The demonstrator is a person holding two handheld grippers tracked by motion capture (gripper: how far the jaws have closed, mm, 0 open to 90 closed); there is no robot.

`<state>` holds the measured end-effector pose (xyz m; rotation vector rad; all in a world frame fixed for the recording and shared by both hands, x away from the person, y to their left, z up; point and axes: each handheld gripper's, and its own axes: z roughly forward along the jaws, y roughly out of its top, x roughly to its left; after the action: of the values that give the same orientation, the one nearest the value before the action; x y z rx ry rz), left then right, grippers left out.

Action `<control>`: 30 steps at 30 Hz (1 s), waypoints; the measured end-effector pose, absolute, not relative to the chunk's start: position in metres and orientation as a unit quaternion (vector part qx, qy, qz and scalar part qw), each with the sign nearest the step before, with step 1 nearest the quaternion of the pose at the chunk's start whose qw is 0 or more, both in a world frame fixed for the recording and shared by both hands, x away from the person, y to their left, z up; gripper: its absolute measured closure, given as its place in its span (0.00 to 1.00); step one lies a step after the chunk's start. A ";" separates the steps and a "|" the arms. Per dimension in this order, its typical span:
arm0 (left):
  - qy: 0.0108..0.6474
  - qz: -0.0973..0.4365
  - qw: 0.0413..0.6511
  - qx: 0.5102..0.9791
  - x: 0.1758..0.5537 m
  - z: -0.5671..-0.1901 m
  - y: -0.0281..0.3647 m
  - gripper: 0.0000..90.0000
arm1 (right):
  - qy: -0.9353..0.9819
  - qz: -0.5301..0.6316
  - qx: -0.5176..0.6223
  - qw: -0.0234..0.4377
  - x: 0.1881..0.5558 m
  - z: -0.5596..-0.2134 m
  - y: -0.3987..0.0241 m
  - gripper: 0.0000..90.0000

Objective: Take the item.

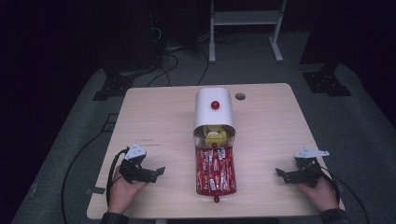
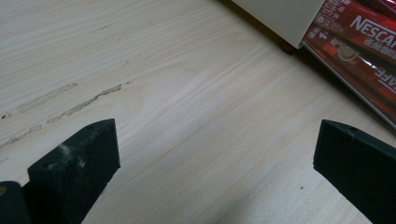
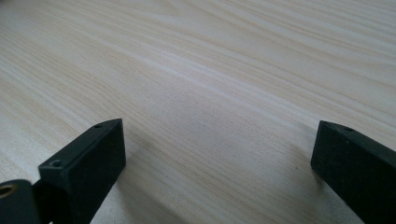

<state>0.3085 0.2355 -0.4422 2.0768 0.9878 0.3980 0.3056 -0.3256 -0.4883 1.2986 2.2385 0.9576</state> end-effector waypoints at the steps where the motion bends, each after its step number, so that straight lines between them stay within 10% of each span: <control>1: 0.389 0.156 0.393 0.818 0.308 -0.442 0.235 0.00 | 0.796 0.341 0.462 0.190 0.306 -0.488 -0.326 0.03; 30: 0.379 0.145 0.409 0.818 0.305 -0.426 0.216 0.00 | 0.796 0.341 0.462 0.190 0.306 -0.488 -0.326 0.03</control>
<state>0.3053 0.2157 -0.4258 2.0602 0.9547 0.3642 0.3056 -0.3256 -0.4883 1.2980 2.2382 0.9574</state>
